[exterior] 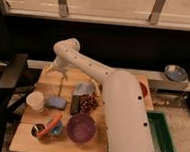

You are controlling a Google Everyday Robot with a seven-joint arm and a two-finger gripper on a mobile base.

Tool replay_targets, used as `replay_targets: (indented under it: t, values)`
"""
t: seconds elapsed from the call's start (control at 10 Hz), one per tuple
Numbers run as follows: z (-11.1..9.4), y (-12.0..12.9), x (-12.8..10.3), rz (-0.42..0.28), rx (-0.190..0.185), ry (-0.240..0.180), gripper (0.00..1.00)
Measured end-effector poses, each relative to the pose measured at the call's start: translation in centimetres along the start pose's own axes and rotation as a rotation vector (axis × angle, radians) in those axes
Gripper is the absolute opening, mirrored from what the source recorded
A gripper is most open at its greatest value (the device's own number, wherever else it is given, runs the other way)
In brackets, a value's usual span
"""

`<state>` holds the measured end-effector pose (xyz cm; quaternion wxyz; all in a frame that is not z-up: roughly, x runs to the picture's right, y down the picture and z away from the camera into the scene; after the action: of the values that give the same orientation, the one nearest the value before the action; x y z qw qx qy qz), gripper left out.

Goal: Place fork in purple bowl

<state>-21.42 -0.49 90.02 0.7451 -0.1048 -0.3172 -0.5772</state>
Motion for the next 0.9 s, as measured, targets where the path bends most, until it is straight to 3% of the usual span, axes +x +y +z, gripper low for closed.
replay_targets:
  t: [0.9]
  values:
    - [-0.04, 0.17, 0.08, -0.002, -0.002, 0.002, 0.78]
